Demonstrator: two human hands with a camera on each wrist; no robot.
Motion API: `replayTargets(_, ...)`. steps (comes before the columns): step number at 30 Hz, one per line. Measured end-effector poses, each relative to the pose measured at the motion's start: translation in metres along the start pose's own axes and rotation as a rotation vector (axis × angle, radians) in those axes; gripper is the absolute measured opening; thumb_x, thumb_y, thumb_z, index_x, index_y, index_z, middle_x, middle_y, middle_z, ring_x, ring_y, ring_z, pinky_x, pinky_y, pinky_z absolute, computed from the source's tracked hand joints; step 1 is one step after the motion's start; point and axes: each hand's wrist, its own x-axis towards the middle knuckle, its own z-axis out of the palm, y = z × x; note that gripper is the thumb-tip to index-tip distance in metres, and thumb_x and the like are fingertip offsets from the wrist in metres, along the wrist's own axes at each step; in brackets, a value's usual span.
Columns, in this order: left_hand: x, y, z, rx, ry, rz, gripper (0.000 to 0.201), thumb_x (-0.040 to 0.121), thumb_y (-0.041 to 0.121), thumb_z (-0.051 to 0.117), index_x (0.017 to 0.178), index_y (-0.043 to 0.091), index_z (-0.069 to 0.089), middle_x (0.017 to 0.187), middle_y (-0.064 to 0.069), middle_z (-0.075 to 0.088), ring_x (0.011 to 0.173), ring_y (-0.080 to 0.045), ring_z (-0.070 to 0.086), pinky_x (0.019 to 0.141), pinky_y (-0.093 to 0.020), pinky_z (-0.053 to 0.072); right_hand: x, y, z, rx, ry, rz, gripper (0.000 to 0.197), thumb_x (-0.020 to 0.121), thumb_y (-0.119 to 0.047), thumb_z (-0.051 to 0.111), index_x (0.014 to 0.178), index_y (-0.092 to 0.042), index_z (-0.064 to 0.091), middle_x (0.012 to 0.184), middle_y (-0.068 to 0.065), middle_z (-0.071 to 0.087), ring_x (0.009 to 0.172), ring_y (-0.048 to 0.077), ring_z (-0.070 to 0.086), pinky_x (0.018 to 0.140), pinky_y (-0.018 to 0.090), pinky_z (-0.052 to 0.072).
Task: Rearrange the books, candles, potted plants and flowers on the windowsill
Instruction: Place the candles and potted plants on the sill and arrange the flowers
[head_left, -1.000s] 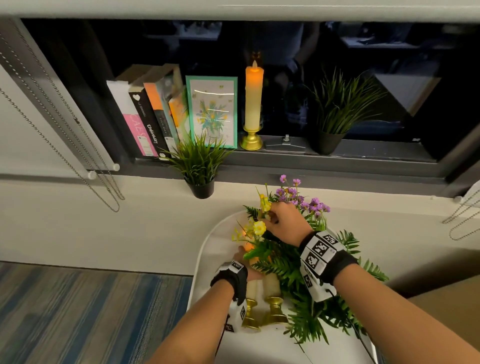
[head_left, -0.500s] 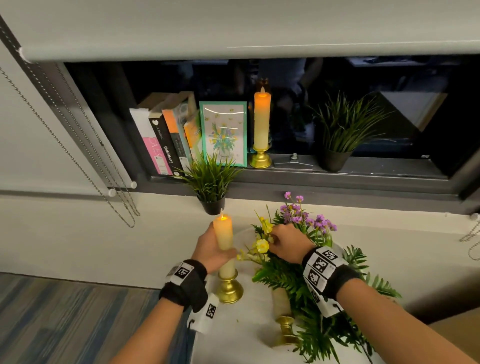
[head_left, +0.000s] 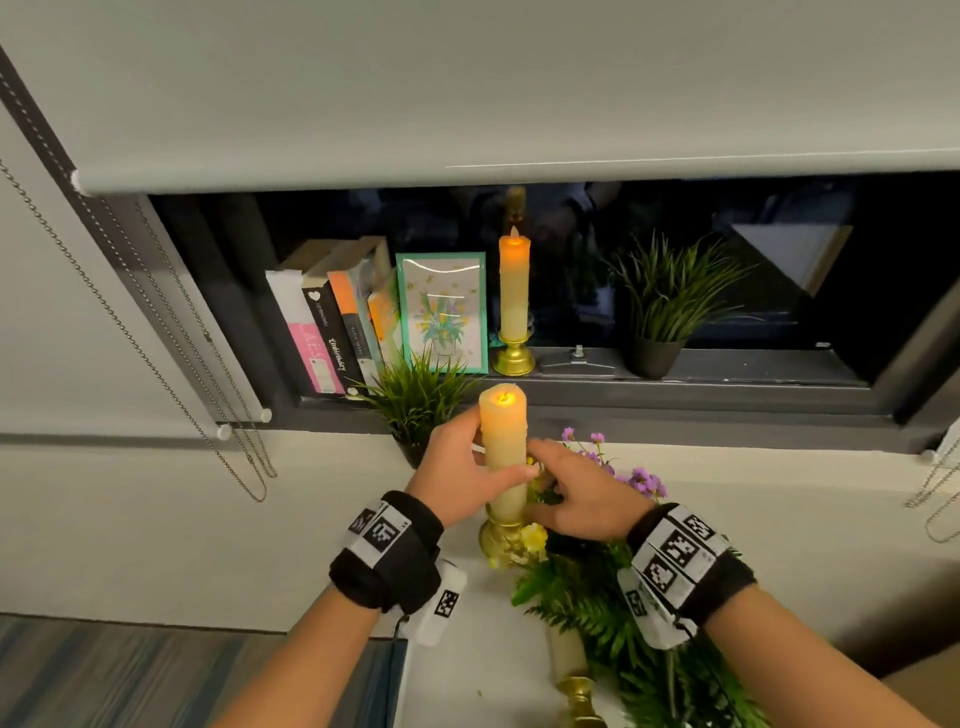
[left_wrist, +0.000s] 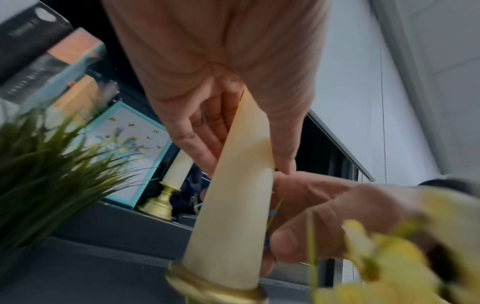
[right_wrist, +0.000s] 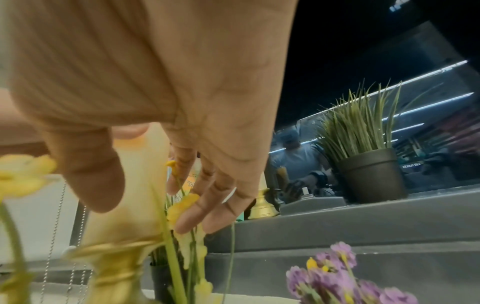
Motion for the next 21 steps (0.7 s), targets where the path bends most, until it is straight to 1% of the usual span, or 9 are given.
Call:
replayTargets(2, 0.010, 0.005, 0.002, 0.047, -0.030, 0.034, 0.053, 0.067, 0.034, 0.083, 0.110, 0.028, 0.054, 0.098, 0.013, 0.060, 0.090, 0.000, 0.056, 0.072, -0.012, 0.045, 0.001, 0.001, 0.000, 0.062, -0.009, -0.003, 0.060, 0.077, -0.028, 0.070, 0.130, -0.030, 0.043, 0.122, -0.006, 0.049, 0.105, 0.010, 0.050, 0.088, 0.025, 0.047)
replayTargets(3, 0.015, 0.006, 0.002, 0.067, -0.041, 0.046, 0.053, 0.068, 0.035, 0.083, 0.112, 0.027, 0.055, 0.097, 0.015, 0.059, 0.089, -0.001, 0.056, 0.072, -0.013, 0.045, 0.001, 0.003, 0.000, 0.069, -0.003, 0.000, 0.058, 0.078, -0.031, 0.069, 0.130, -0.030, 0.043, 0.123, -0.005, 0.050, 0.106, 0.010, 0.050, 0.091, 0.029, 0.048)
replayTargets(4, 0.019, 0.008, 0.001, 0.083, -0.050, 0.053, 0.052, 0.068, 0.035, 0.082, 0.111, 0.028, 0.054, 0.094, 0.018, 0.057, 0.087, 0.000, 0.055, 0.070, -0.012, 0.043, 0.001, 0.004, 0.001, 0.059, 0.013, 0.004, 0.057, 0.080, -0.033, 0.069, 0.131, -0.029, 0.044, 0.124, -0.005, 0.049, 0.106, 0.009, 0.050, 0.091, 0.030, 0.048)
replayTargets(7, 0.032, 0.014, -0.010, 0.106, -0.028, 0.096, 0.048, 0.069, 0.035, 0.082, 0.106, 0.030, 0.051, 0.087, 0.022, 0.052, 0.079, 0.004, 0.053, 0.063, -0.009, 0.039, 0.002, 0.005, -0.001, 0.037, 0.082, 0.016, 0.049, 0.086, -0.036, 0.064, 0.131, -0.027, 0.045, 0.116, -0.007, 0.048, 0.093, 0.006, 0.052, 0.080, 0.016, 0.046)
replayTargets(10, 0.046, 0.025, -0.029, 0.115, 0.042, 0.136, 0.048, 0.072, 0.036, 0.079, 0.110, 0.027, 0.052, 0.089, 0.018, 0.052, 0.081, 0.001, 0.052, 0.064, -0.014, 0.039, 0.009, 0.005, -0.010, 0.075, 0.131, 0.006, 0.039, 0.086, -0.037, 0.064, 0.122, -0.028, 0.052, 0.117, -0.004, 0.050, 0.085, 0.007, 0.059, 0.077, 0.015, 0.047)
replayTargets(13, 0.063, 0.038, -0.048, 0.116, 0.118, 0.186, 0.046, 0.075, 0.038, 0.076, 0.112, 0.028, 0.051, 0.098, 0.009, 0.055, 0.089, -0.009, 0.054, 0.069, -0.021, 0.042, 0.014, 0.003, -0.031, 0.082, 0.182, -0.018, 0.033, 0.087, -0.031, 0.065, 0.118, -0.022, 0.057, 0.116, -0.002, 0.055, 0.085, 0.002, 0.060, 0.072, 0.008, 0.046)
replayTargets(16, 0.081, 0.051, -0.058, 0.111, 0.148, 0.228, 0.045, 0.078, 0.036, 0.074, 0.115, 0.025, 0.050, 0.099, 0.007, 0.056, 0.089, -0.010, 0.054, 0.067, -0.015, 0.040, 0.015, 0.003, -0.054, 0.088, 0.267, -0.005, 0.026, 0.086, -0.029, 0.066, 0.111, -0.021, 0.061, 0.108, -0.002, 0.060, 0.079, 0.008, 0.062, 0.072, 0.019, 0.051)
replayTargets(18, 0.093, 0.058, -0.055, 0.106, 0.161, 0.225, 0.048, 0.079, 0.037, 0.072, 0.119, 0.022, 0.050, 0.104, 0.006, 0.056, 0.091, -0.008, 0.053, 0.068, -0.014, 0.039, 0.016, 0.004, -0.070, 0.129, 0.320, 0.024, 0.023, 0.086, -0.027, 0.067, 0.107, -0.021, 0.061, 0.103, -0.001, 0.060, 0.071, 0.006, 0.061, 0.069, 0.024, 0.054)
replayTargets(21, 0.109, 0.064, -0.037, 0.031, 0.142, 0.170, 0.041, 0.080, 0.033, 0.072, 0.112, 0.023, 0.049, 0.096, 0.011, 0.055, 0.083, 0.000, 0.051, 0.064, -0.007, 0.039, 0.019, 0.006, -0.088, 0.104, 0.368, 0.048, 0.023, 0.085, -0.026, 0.068, 0.107, -0.020, 0.061, 0.101, -0.001, 0.060, 0.070, 0.005, 0.060, 0.077, 0.027, 0.054)
